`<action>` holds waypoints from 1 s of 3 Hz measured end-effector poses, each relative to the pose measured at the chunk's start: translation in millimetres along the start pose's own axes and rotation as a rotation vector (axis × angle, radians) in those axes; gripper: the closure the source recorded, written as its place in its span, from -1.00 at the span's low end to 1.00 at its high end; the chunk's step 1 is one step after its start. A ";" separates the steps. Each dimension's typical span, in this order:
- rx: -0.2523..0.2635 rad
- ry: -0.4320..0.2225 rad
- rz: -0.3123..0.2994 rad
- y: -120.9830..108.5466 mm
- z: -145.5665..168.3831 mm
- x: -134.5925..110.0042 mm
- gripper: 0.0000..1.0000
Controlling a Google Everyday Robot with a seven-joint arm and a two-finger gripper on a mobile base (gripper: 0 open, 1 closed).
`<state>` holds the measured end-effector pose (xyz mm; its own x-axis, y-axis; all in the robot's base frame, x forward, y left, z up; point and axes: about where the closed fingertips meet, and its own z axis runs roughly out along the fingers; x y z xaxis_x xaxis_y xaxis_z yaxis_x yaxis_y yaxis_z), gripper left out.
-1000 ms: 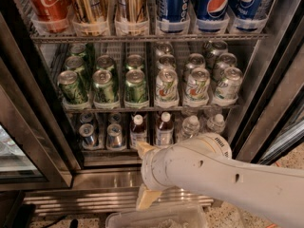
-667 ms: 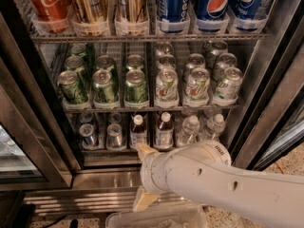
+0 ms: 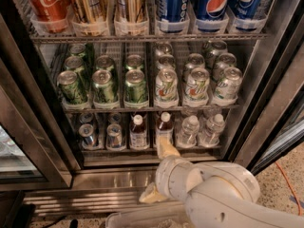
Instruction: Pick redbull can from bottom shelf of fridge
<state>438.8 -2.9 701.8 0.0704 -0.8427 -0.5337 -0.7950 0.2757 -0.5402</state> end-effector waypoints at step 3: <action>0.107 -0.106 0.196 -20.7 4.3 -13.7 -1.00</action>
Offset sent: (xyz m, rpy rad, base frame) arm 0.0107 0.0056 0.0081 0.1517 -0.0126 -0.0894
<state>456.9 5.0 717.5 -0.0119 -0.7168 -0.6971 -0.7316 0.4815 -0.4826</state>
